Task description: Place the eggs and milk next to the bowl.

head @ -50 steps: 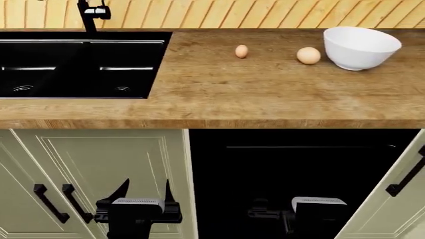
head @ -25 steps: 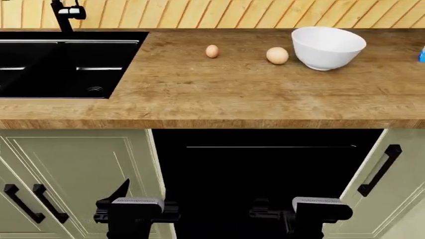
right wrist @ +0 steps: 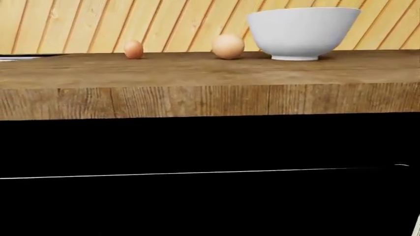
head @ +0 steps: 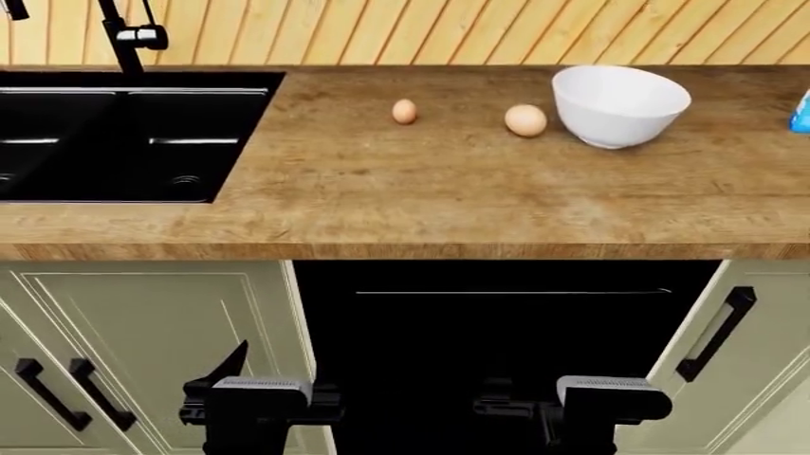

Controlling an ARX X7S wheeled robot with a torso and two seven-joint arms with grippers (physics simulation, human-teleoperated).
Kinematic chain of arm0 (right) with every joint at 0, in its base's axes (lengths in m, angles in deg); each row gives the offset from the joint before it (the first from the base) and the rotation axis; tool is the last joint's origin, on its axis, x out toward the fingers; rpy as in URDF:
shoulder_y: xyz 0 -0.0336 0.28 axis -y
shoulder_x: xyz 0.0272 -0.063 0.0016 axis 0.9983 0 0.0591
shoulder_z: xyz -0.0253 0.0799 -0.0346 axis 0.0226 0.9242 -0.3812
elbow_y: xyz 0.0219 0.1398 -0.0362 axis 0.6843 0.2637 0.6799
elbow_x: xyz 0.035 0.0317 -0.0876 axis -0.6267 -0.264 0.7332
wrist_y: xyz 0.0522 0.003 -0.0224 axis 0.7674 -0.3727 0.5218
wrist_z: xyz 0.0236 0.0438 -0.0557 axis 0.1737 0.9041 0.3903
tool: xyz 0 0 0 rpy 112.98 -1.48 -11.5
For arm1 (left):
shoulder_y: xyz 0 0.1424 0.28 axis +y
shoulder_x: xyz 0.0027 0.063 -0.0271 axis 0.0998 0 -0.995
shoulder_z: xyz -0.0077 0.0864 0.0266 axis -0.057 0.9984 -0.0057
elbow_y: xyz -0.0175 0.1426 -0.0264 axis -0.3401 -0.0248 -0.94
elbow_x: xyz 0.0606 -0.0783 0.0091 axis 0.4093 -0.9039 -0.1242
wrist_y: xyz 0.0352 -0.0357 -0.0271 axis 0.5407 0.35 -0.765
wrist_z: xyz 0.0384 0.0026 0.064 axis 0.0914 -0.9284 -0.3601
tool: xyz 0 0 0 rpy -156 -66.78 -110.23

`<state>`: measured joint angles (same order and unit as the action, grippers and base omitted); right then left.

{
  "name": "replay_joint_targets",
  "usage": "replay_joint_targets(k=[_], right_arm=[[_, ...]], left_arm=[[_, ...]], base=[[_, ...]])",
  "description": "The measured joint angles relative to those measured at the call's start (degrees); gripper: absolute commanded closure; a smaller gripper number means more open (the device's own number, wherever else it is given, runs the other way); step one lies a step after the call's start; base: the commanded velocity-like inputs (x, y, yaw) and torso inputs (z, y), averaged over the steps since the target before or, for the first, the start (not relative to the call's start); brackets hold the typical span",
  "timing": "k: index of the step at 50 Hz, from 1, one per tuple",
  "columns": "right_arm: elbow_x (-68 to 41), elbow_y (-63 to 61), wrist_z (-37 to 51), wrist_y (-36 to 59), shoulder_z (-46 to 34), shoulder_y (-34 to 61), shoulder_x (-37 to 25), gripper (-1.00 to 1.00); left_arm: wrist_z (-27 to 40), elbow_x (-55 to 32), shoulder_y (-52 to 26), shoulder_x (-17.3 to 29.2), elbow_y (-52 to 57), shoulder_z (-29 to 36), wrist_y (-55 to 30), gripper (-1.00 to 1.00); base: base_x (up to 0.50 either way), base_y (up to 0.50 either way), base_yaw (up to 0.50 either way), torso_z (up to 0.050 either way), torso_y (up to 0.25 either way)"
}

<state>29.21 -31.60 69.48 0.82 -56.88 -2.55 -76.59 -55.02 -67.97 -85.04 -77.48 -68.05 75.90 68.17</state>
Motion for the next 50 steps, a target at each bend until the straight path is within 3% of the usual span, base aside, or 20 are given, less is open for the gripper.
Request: replay_joint_targets(k=[25, 29, 35, 41, 50], right_arm=[[-0.5, -0.1, 0.9, -0.1, -0.9, 0.2, -0.7, -1.0], [0.0, -1.4, 1.6, 0.0, -1.1, -0.1, -1.0, -1.0], [1.3, -13.9, 3.3, 7.1, -1.8, -1.4, -2.5, -1.0], [-2.6, -32.7, 5.6, 22.4, -0.7, -0.1, -4.5, -1.0], [-24.5, -49.5, 27.1, 30.1, -7.4, 11.4, -21.2, -1.0]], left_arm=[[1.0, -0.5, -0.3, 0.6, -0.2, 0.8, 0.1, -1.0], [1.5, -0.9, -0.1, 0.6, 0.9, 0.7, -0.1, -1.0], [2.7, -3.2, 1.3, 2.2, 11.4, 0.2, -4.7, -1.0], [5.6, -6.5, 0.7, 5.3, 26.8, -1.6, -13.8, -1.0], [9.4, -12.3, -3.8, 9.4, 43.8, -4.3, -27.1, -1.0]], base=[[0.0, 0.0, 0.0, 0.05, 0.0], [0.0, 0.0, 0.0, 0.0, 0.0], [0.0, 0.0, 0.0, 0.0, 0.0], [0.0, 0.0, 0.0, 0.0, 0.0], [0.0, 0.0, 0.0, 0.0, 0.0]])
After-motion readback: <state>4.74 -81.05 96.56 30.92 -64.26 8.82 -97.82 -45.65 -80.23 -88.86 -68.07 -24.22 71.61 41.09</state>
